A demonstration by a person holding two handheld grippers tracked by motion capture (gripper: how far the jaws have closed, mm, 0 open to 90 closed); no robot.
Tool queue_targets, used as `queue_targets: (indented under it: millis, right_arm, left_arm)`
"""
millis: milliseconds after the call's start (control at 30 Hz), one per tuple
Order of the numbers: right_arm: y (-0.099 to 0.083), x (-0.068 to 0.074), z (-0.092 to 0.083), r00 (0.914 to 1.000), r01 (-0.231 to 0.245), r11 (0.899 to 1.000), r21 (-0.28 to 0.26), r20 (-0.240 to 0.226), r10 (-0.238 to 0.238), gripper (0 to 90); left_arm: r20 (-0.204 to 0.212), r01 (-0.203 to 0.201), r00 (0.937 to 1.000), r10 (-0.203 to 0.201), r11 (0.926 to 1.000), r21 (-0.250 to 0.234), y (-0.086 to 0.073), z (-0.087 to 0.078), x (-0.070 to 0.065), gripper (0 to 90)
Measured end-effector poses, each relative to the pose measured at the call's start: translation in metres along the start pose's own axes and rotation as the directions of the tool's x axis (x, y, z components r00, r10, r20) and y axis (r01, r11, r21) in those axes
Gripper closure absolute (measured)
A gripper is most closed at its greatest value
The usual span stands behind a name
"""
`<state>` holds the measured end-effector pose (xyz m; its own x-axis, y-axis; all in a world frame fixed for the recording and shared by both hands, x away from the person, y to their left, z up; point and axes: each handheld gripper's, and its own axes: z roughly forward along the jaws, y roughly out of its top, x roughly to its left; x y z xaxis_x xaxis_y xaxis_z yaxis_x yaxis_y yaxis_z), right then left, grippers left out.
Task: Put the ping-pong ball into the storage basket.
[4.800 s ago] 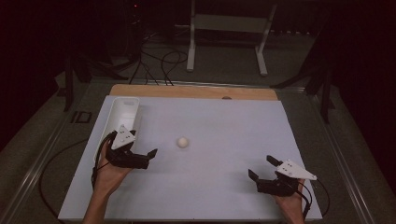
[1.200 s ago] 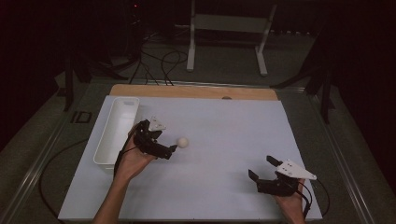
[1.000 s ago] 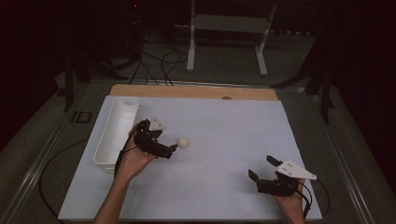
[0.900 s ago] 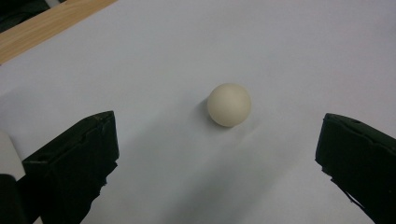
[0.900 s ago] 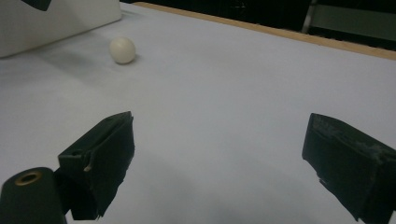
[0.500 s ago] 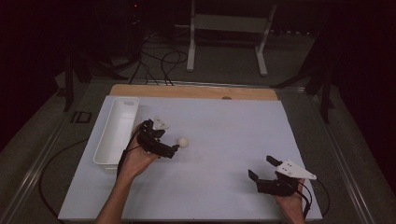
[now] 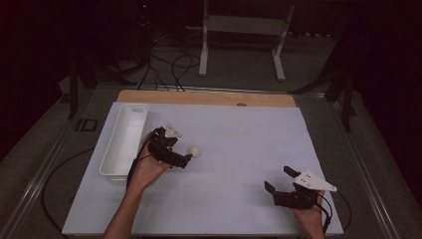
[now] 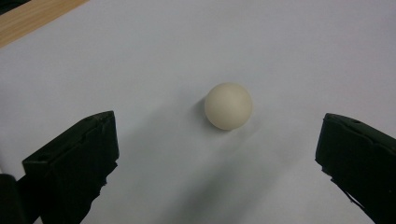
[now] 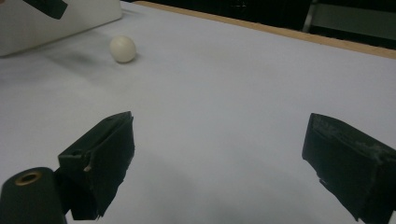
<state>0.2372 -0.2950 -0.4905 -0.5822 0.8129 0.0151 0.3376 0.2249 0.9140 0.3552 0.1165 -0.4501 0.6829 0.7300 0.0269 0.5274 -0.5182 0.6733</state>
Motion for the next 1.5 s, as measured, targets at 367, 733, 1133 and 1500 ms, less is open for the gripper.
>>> queue_targets:
  millis: [367,733,1133,1500]
  right_arm:
    - [0.000,0.000,0.000,1.0000,0.000,1.000,-0.001,0.001,0.000,8.8]
    - [0.000,0.000,0.000,1.0000,0.001,1.000,0.000,0.000,-0.001,8.7]
    - [0.000,0.000,0.000,1.0000,0.002,1.000,-0.001,0.000,-0.002,8.7]
    - [0.000,-0.001,0.000,1.0000,0.004,1.000,0.002,-0.004,-0.004,8.7]
  left_arm:
    - [-0.001,0.002,1.0000,-0.002,1.0000,0.006,0.003,0.003,0.001,0.0]
    - [0.000,-0.002,1.0000,0.002,0.9998,0.019,0.006,0.008,0.000,0.0]
    - [0.002,-0.001,1.0000,0.001,0.9995,0.031,0.009,0.013,0.000,0.0]
    - [-0.001,-0.006,1.0000,0.006,0.9986,0.053,0.011,0.020,0.000,0.0]
